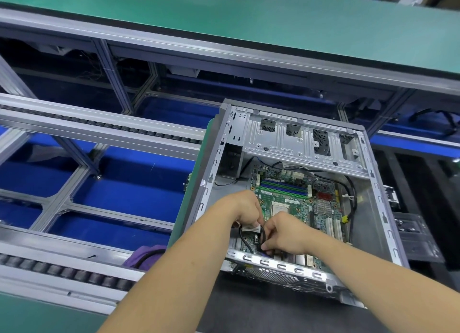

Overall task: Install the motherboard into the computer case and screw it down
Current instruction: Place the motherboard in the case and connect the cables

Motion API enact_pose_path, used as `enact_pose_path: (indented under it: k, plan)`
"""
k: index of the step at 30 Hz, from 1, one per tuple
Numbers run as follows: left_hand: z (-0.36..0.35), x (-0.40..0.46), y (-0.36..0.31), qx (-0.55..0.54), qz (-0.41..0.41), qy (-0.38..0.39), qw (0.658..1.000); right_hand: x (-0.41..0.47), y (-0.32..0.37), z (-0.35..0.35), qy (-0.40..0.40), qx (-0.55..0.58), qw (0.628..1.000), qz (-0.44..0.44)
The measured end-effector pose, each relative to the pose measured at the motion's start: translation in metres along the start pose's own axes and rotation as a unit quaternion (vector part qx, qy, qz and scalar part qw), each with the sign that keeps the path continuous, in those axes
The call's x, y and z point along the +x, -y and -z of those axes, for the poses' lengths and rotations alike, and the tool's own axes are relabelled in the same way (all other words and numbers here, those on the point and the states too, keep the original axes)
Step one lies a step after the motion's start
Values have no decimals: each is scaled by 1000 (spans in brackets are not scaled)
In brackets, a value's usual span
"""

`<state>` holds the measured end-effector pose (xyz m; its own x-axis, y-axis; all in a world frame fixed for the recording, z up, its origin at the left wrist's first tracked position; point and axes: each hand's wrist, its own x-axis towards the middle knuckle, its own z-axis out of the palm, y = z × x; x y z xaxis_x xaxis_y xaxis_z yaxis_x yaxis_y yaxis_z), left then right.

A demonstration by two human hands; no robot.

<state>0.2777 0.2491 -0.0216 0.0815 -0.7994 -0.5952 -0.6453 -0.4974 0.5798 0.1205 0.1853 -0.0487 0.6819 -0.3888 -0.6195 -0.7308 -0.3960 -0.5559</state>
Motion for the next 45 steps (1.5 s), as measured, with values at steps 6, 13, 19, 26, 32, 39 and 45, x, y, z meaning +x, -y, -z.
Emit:
enact_pose_path:
  k: [6, 13, 19, 26, 32, 39, 45]
  plan:
    - [-1, 1, 0, 13, -2, 0, 1000, -1, -1, 0, -24, -2, 1000, 7]
    - [-1, -1, -2, 7, -11, 0, 1000, -6, 0, 2, -19, 13, 1000, 7]
    - [0, -3, -3, 10, -16, 2, 1000, -7, 3, 2, -26, -15, 999, 15]
    - [0, -5, -5, 0, -13, -5, 1000, -5, 4, 2, -39, -18, 999, 6]
    - [-1, -4, -4, 9, -1, 1, 1000, -3, 6, -3, -43, -53, 998, 9]
    - [-2, -4, -5, 14, 5, -4, 1000, -2, 6, -4, -38, -59, 997, 15]
    - [-2, -2, -3, 9, 4, -24, 1000, -3, 4, -3, -52, -41, 998, 18]
